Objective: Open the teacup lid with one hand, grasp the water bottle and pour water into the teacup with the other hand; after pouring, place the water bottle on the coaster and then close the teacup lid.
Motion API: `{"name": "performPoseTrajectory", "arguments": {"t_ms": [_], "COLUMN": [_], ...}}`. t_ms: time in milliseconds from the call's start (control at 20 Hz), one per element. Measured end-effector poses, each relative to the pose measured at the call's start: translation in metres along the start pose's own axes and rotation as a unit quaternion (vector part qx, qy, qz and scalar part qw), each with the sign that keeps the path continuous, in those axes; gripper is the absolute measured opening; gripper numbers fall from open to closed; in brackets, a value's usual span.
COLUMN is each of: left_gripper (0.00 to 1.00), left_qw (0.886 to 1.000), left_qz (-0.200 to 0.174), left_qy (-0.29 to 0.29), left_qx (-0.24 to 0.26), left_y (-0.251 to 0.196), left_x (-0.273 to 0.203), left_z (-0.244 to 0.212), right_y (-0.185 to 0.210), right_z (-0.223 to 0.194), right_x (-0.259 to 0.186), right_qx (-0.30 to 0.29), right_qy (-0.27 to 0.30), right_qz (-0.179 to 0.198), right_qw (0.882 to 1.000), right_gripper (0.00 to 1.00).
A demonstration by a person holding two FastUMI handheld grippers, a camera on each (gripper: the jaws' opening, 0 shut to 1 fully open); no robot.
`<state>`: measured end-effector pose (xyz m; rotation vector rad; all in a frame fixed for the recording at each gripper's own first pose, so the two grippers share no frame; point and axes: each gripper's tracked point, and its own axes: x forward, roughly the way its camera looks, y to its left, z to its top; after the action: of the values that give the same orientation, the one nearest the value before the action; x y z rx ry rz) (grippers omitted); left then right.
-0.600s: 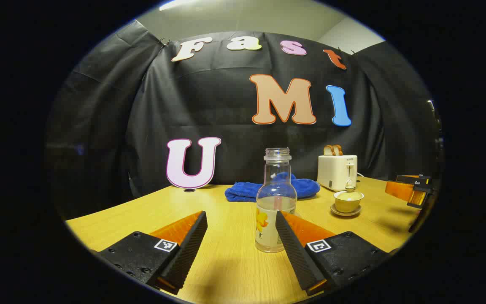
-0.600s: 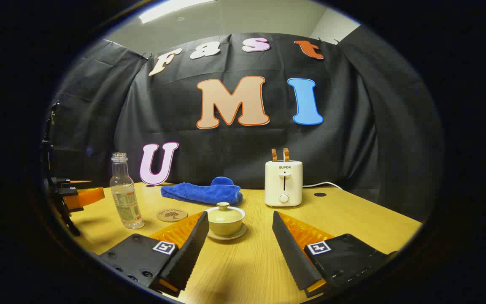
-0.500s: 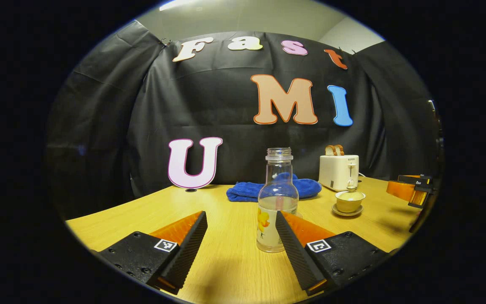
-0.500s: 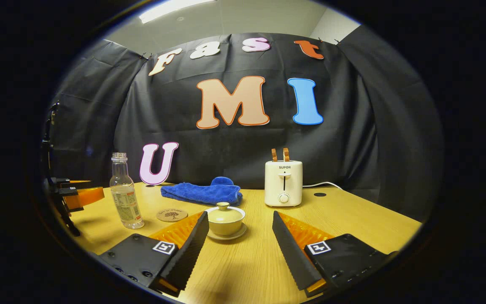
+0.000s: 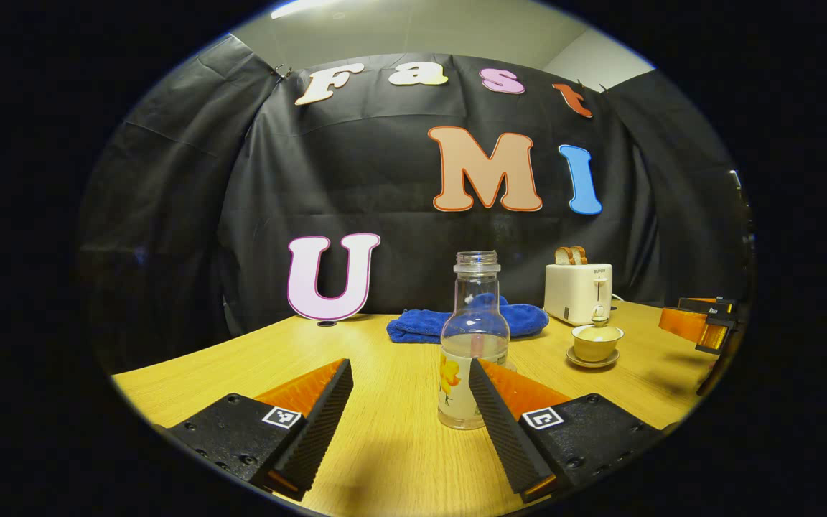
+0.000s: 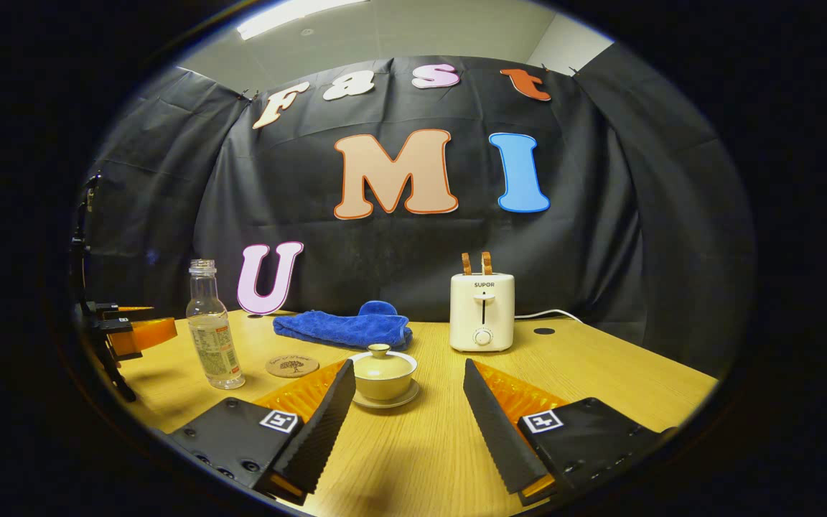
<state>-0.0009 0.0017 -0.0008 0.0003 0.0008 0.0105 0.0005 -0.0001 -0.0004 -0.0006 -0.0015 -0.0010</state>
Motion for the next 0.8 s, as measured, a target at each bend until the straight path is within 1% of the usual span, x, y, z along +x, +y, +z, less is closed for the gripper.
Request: {"name": "performPoseTrajectory", "arguments": {"t_ms": [100, 200, 250, 350, 400, 450, 500, 800], "left_gripper": [0.94, 0.95, 0.95, 0.95, 0.95, 0.95, 0.95, 0.95], "left_qw": [1.0, 1.0, 1.0, 1.0, 1.0, 1.0, 1.0, 1.0], "left_qz": [0.0, 0.0, 0.0, 0.0, 0.0, 0.0, 0.0, 0.0], "left_qy": [0.0, -0.001, -0.001, 0.0, 0.0, 0.0, 0.0, -0.001], "left_qx": [0.0, 0.0, 0.001, 0.0, 0.0, 0.0, 0.0, 0.0], "left_y": [0.0, 0.001, 0.001, 0.001, 0.001, 0.0, 0.0, 0.0], "left_x": [0.001, 0.0, 0.0, 0.0, 0.001, 0.001, 0.001, 0.001], "left_z": [0.0, 0.001, 0.001, 0.001, 0.0, 0.001, 0.0, 0.001], "right_y": [0.0, 0.0, -0.001, 0.0, 0.001, 0.002, 0.005, 0.022], "right_z": [0.0, 0.0, 0.0, 0.001, 0.0, 0.0, 0.0, -0.003], "right_x": [0.0, 0.0, 0.0, 0.0, 0.001, 0.002, 0.003, 0.017], "right_qx": [0.0, 0.0, 0.0, 0.0, 0.0, 0.0, 0.001, 0.003], "right_qy": [0.0, 0.0, 0.0, 0.0, 0.0, 0.001, 0.002, 0.006], "right_qz": [0.0, 0.0, 0.0, 0.0, 0.001, 0.004, 0.013, 0.05], "right_qw": [1.0, 1.0, 1.0, 1.0, 1.0, 1.0, 1.0, 0.999], "right_gripper": [0.94, 0.94, 0.99, 0.96, 0.97, 0.99, 0.96, 0.96]}}
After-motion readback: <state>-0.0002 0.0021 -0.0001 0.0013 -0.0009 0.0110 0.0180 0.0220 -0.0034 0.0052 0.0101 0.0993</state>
